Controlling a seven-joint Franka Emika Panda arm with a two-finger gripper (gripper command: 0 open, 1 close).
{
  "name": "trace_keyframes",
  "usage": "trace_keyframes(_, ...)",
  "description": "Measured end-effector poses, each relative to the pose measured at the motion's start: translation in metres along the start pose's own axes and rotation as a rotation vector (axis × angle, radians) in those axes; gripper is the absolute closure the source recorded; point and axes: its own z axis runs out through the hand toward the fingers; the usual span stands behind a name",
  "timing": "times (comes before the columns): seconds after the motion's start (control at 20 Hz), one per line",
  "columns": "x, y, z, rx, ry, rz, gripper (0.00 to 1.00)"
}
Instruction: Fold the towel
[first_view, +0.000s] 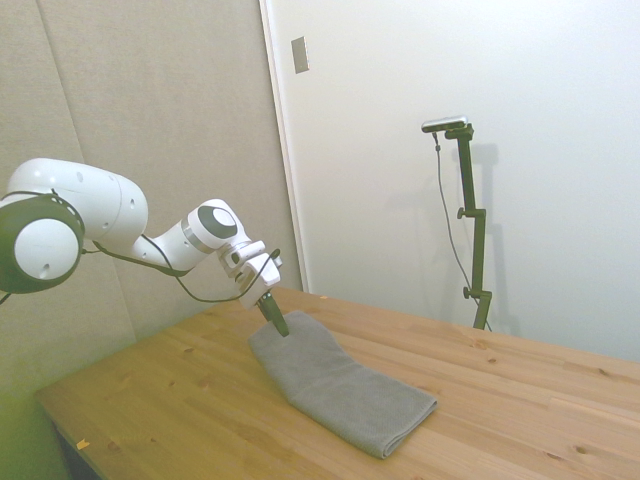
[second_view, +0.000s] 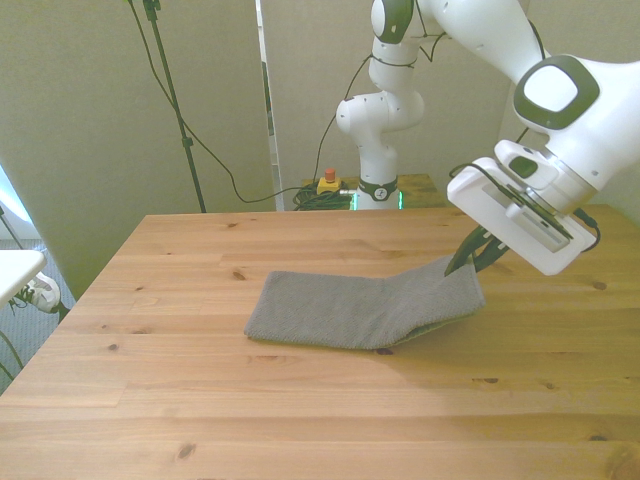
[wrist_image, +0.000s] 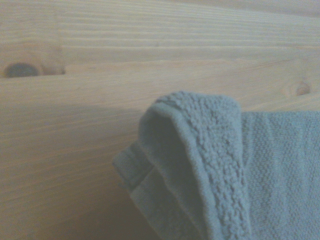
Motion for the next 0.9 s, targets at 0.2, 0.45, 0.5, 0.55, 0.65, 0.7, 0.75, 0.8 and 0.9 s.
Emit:
trace_keyframes(0.2,0.03,0.029,0.0,0.045,-0.025,0.029,1.0)
trace_keyframes(0.45,0.068,0.066,0.004,0.092,-0.059,0.059,1.0)
trace_keyframes(0.5,0.074,0.073,0.004,0.105,-0.069,0.065,1.0)
trace_keyframes(0.55,0.08,0.08,0.005,0.118,-0.078,0.071,1.0)
trace_keyframes(0.65,0.093,0.095,0.007,0.137,-0.091,0.083,1.0)
trace_keyframes(0.7,0.101,0.103,0.01,0.144,-0.102,0.09,1.0)
trace_keyframes(0.75,0.107,0.109,0.014,0.151,-0.112,0.093,1.0)
trace_keyframes(0.8,0.114,0.115,0.017,0.156,-0.118,0.098,1.0)
trace_keyframes(0.9,0.127,0.128,0.027,0.16,-0.131,0.109,1.0)
